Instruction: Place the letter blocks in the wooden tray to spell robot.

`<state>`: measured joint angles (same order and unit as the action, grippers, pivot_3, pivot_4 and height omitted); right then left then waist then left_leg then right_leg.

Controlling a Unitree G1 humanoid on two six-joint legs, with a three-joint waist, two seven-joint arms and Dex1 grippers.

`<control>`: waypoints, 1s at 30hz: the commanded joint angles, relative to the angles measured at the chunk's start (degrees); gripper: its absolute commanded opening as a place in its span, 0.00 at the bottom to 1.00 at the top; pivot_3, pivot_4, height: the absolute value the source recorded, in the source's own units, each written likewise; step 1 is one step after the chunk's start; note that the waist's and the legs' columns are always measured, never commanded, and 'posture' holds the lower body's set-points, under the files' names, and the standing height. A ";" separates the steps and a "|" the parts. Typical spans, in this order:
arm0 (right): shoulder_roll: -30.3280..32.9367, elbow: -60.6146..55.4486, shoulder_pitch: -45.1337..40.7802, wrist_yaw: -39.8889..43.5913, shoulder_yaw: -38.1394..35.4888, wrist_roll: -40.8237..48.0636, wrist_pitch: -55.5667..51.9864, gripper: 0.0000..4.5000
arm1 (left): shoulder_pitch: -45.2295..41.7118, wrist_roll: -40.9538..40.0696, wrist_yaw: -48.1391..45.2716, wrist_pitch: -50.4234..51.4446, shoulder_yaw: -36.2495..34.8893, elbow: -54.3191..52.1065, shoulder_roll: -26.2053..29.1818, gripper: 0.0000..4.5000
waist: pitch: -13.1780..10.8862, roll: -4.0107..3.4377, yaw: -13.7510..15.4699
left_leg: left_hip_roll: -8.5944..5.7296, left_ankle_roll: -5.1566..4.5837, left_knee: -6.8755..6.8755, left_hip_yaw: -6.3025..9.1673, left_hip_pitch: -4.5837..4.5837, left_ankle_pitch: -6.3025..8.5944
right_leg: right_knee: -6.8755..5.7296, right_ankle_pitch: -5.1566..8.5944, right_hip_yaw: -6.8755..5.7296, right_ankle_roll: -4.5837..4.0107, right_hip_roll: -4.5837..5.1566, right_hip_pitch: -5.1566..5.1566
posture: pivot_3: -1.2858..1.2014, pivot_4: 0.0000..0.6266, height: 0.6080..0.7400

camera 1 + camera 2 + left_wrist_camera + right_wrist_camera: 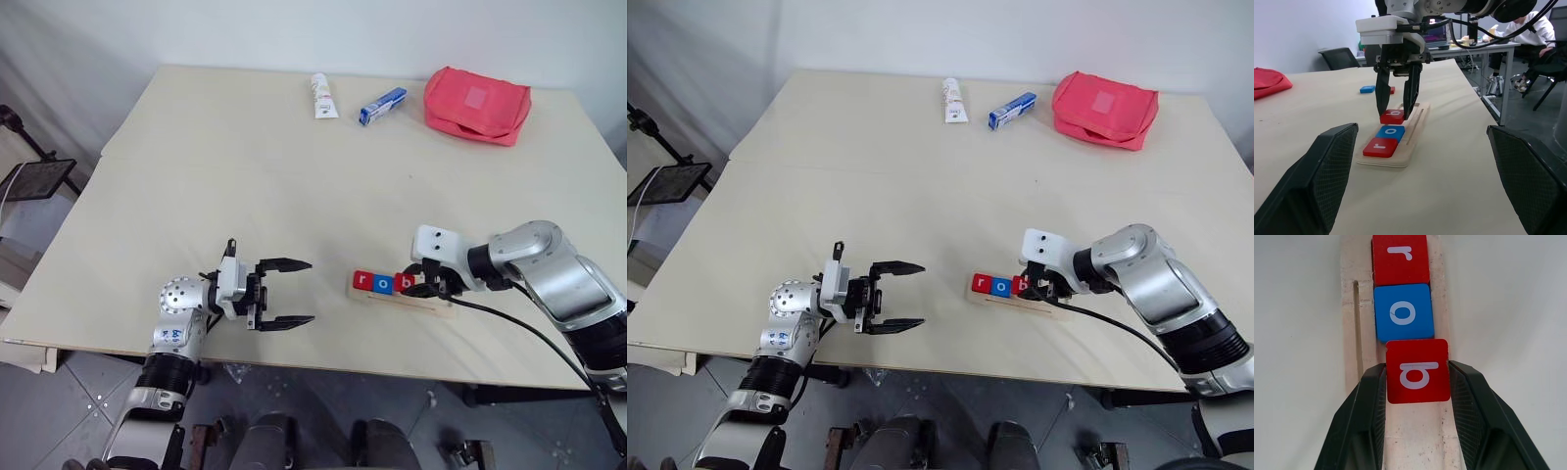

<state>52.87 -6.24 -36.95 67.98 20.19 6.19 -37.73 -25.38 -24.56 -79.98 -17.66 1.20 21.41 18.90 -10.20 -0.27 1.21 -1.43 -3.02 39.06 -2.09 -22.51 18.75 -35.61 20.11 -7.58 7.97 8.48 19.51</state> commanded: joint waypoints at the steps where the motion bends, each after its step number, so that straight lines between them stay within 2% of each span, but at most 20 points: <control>1: -0.31 -1.33 -0.98 0.36 -0.93 -0.08 -0.63 0.32 | 0.42 -0.03 0.29 -0.65 0.31 -1.29 -0.23 1.00 | 0.00 0.00 -0.01 | 0.00 0.00 0.00 0.00 0.00 0.00 | 0.00 0.00 0.00 0.00 0.00 0.00 | 0.52 0.24 1.00; 2: -0.32 -1.49 -0.92 0.41 -0.95 -0.05 -0.77 0.32 | 0.42 -0.02 0.31 -0.65 0.32 -1.28 -0.25 1.00 | 0.00 0.00 -0.02 | 0.00 0.00 0.00 0.00 0.00 0.00 | 0.00 0.00 0.00 0.00 0.00 0.00 | 0.52 0.24 1.00; 10: 0.48 -4.02 -0.19 1.17 -1.61 0.54 -2.46 0.95 | -0.21 0.18 0.39 -0.90 0.35 -0.51 -0.44 1.00 | 0.00 0.00 -0.02 | 0.00 0.00 0.00 0.00 0.00 0.00 | 0.00 0.00 0.00 0.00 0.00 0.00 | 0.52 0.24 1.00; 11: 0.49 -4.32 -0.29 1.15 -1.82 0.66 -2.70 1.00 | -0.27 0.17 0.35 -0.89 0.35 -0.44 -0.44 1.00 | 0.00 0.00 -0.02 | 0.00 0.00 0.00 0.00 0.00 0.00 | 0.00 0.00 0.00 0.00 0.00 0.00 | 0.52 0.24 1.00; 18: 0.94 -7.19 0.76 0.11 -5.05 2.47 -4.65 1.00 | -0.96 0.32 0.27 -0.98 0.52 0.29 -0.89 1.00 | 0.00 0.00 0.02 | 0.00 0.00 0.00 0.00 0.00 0.00 | 0.01 0.00 0.00 0.00 0.00 0.00 | 0.52 0.24 1.00; 22: 0.48 -10.53 6.38 -3.04 -13.78 6.66 -6.40 1.00 | -1.07 0.30 -0.08 -1.09 0.52 0.62 -1.03 1.00 | 0.00 0.01 0.26 | -0.01 0.00 0.00 0.03 -0.01 0.00 | 0.00 0.00 -0.01 0.00 0.00 -0.02 | 0.52 0.24 1.00; 30: -0.18 -11.47 24.07 -11.88 -36.03 9.12 -3.50 1.00 | -1.20 -0.01 -1.01 -1.27 0.38 1.46 -0.58 1.00 | -0.01 0.01 0.29 | -0.03 0.00 -0.04 0.01 -0.01 0.00 | 0.02 -0.01 -0.03 0.02 0.01 -0.04 | 0.52 0.24 1.00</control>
<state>52.59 -15.82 -13.38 57.71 -11.29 14.47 -42.17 -26.52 -24.30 -80.64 -18.39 1.58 23.42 18.16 -10.21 -0.25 1.50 -1.45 -3.03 39.01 -2.09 -22.52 18.75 -35.59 20.10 -7.60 7.99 8.50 19.46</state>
